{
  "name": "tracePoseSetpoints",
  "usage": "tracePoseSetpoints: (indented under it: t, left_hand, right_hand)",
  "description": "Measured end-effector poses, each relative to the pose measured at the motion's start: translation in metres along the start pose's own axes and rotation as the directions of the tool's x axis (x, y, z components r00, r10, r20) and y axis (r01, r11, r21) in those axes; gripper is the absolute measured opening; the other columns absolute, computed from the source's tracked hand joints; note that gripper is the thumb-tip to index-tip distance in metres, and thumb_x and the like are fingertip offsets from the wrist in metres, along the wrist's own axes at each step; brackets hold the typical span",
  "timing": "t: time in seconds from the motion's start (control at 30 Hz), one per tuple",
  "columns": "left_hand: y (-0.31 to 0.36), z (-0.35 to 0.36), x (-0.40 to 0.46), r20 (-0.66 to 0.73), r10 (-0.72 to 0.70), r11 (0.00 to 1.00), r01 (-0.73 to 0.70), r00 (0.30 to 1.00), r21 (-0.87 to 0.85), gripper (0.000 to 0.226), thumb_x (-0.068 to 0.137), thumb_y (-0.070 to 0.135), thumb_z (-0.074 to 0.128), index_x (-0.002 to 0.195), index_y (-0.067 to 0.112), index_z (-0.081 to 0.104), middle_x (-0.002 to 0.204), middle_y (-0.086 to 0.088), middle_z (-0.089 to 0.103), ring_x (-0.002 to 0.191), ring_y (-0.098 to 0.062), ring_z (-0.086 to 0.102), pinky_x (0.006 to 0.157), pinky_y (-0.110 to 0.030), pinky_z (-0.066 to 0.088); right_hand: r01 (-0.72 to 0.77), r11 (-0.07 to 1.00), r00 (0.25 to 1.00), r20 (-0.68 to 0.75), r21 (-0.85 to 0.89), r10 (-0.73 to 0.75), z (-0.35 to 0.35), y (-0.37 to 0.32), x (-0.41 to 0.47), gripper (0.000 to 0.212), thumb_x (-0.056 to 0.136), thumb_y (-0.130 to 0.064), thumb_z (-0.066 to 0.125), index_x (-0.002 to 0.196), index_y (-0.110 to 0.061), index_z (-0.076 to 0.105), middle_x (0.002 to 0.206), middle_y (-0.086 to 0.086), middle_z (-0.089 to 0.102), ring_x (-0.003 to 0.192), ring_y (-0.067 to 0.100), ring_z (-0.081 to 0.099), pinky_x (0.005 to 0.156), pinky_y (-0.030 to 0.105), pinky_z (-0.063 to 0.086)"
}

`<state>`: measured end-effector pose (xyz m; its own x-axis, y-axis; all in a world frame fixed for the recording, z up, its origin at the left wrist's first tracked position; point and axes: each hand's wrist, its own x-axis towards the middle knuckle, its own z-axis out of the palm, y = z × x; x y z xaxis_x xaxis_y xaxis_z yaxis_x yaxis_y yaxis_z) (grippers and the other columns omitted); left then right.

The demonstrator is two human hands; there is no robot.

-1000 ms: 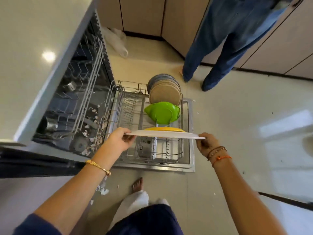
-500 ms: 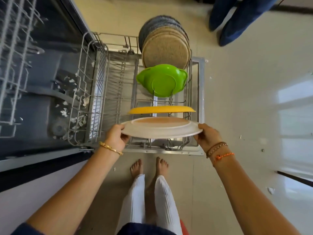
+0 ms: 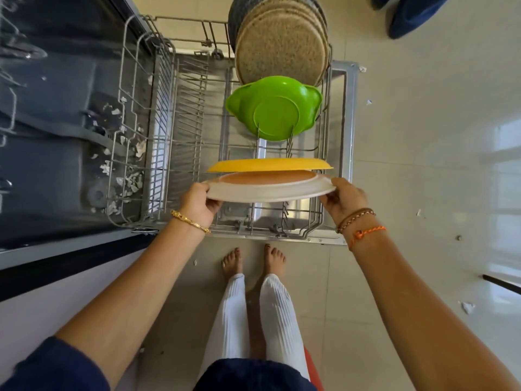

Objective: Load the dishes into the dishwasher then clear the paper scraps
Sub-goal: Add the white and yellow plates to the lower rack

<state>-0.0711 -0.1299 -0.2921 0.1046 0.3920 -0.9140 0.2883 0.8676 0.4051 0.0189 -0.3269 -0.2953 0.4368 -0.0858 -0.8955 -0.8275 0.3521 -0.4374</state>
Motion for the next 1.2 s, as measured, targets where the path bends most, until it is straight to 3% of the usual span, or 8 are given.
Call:
tracePoseSetpoints:
  t: [0.1,0.37,0.53,0.67,0.83,0.93,1.1,1.2]
  left_hand:
    - [-0.001,0.004,-0.004,-0.013,0.037,0.999,-0.037,0.999,0.003,0.020,0.095,-0.002,0.038,0.076,0.005,0.041,0.082,-0.010,0.048,0.071,-0.018,0.051,0.042,-0.020,0.050]
    - [-0.006,0.017,-0.010,0.005,0.057,0.998,-0.057,0.998,0.021,0.016,0.094,-0.001,0.038,0.081,0.007,0.042,0.086,-0.010,0.048,0.113,-0.028,0.052,0.082,-0.034,0.049]
    - [-0.014,0.009,-0.012,-0.022,0.121,0.992,-0.121,0.992,0.036,0.012,0.093,-0.004,0.040,0.086,0.005,0.043,0.084,-0.008,0.049,0.106,-0.029,0.054,0.070,-0.027,0.052]
    - [-0.017,0.005,-0.017,-0.068,0.139,0.984,-0.131,0.988,0.119,0.020,0.091,-0.003,0.043,0.075,0.007,0.040,0.080,-0.008,0.048,0.084,-0.022,0.055,0.043,-0.015,0.051]
    - [-0.004,0.004,-0.013,-0.018,0.047,0.990,-0.045,0.999,0.133,0.014,0.094,-0.003,0.040,0.082,0.003,0.044,0.119,-0.017,0.054,0.119,-0.029,0.051,0.080,-0.028,0.048]
    - [-0.002,0.001,-0.004,0.043,0.026,0.989,-0.032,0.999,0.146,0.019,0.095,-0.001,0.040,0.113,0.001,0.046,0.118,-0.018,0.052,0.122,-0.029,0.049,0.086,-0.033,0.045]
    - [-0.001,-0.001,0.004,0.114,0.050,0.997,-0.056,0.992,0.055,0.012,0.094,0.015,0.050,0.087,0.006,0.045,0.090,-0.010,0.054,0.074,-0.019,0.058,0.053,-0.024,0.056]
    - [-0.002,-0.004,0.011,0.094,0.059,0.985,-0.073,0.994,0.159,0.026,0.092,0.028,0.054,0.108,0.009,0.045,0.088,-0.008,0.052,0.072,-0.017,0.057,0.045,-0.023,0.054]
  right_hand:
    - [0.009,1.000,0.999,0.049,-0.018,-0.008,0.004,0.004,0.007,0.009,0.088,0.008,0.049,0.082,0.001,0.051,0.049,0.006,0.058,0.036,0.009,0.057,0.040,0.020,0.050]
    - [0.030,0.999,0.997,0.078,-0.025,-0.028,0.013,0.021,0.010,0.024,0.090,0.008,0.045,0.110,-0.005,0.040,0.076,0.010,0.048,0.042,0.009,0.061,0.048,0.027,0.056]
    - [0.113,0.992,0.991,-0.060,-0.064,-0.117,0.012,0.027,0.002,0.032,0.089,0.002,0.051,0.120,0.003,0.049,0.078,0.011,0.055,0.040,0.007,0.060,0.047,0.024,0.056]
    - [0.208,0.978,0.972,-0.114,-0.007,-0.208,0.008,0.030,-0.019,0.012,0.090,-0.002,0.053,0.088,-0.014,0.052,0.083,0.006,0.058,0.064,0.013,0.061,0.051,0.022,0.055]
    - [0.160,0.984,0.982,-0.084,-0.084,-0.167,0.017,0.032,-0.019,0.021,0.089,0.005,0.048,0.076,-0.009,0.056,0.103,0.019,0.059,0.088,0.028,0.061,0.058,0.029,0.055]
    - [0.088,0.987,0.990,-0.099,-0.135,-0.102,0.019,0.034,-0.004,0.018,0.087,0.009,0.049,0.101,0.006,0.059,0.113,0.024,0.058,0.092,0.033,0.062,0.058,0.033,0.057]
    - [0.101,0.989,0.988,-0.104,-0.108,-0.112,0.023,0.035,0.006,0.041,0.088,0.004,0.056,0.127,0.008,0.046,0.120,0.027,0.056,0.099,0.037,0.062,0.058,0.033,0.057]
    - [0.106,0.988,0.986,-0.119,-0.112,-0.120,0.027,0.028,0.004,0.041,0.089,-0.002,0.057,0.128,0.003,0.048,0.121,0.022,0.057,0.096,0.033,0.063,0.059,0.030,0.055]
